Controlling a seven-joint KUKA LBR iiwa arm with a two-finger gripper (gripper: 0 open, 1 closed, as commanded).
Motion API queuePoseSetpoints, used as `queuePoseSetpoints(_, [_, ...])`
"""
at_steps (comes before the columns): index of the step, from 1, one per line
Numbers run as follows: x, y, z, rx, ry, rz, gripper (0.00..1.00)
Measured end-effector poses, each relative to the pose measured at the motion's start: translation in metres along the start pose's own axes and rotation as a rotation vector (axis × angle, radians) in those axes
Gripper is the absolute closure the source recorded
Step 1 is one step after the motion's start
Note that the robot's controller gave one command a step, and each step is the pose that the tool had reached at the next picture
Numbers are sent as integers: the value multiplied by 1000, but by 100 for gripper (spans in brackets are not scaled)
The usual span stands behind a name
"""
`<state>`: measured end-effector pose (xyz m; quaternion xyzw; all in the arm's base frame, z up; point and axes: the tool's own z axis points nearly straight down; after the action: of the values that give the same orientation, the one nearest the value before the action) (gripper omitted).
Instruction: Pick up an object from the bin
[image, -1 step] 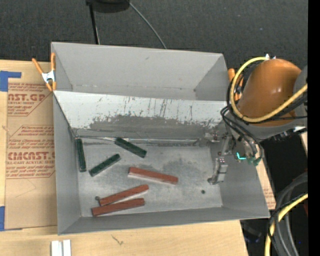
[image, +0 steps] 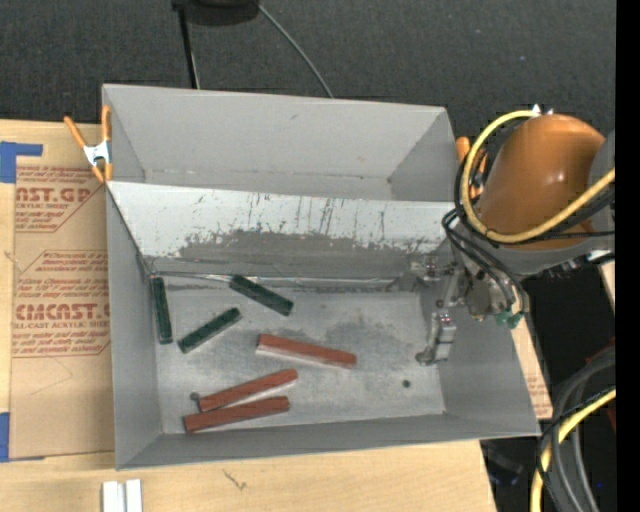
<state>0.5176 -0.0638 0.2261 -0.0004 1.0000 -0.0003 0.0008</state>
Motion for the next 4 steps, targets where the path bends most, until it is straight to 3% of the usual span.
queuePoseSetpoints(1, [-10, 38, 66, -1, -6, 16, 0])
queuePoseSetpoints(2, [-23, 89, 65, -2, -2, -100, 0])
queuePoseSetpoints(3, [-20, 98, 111, -2, 5, 22, 0])
queuePoseSetpoints(4, [-33, 107, 150, -1, -2, -4, 0])
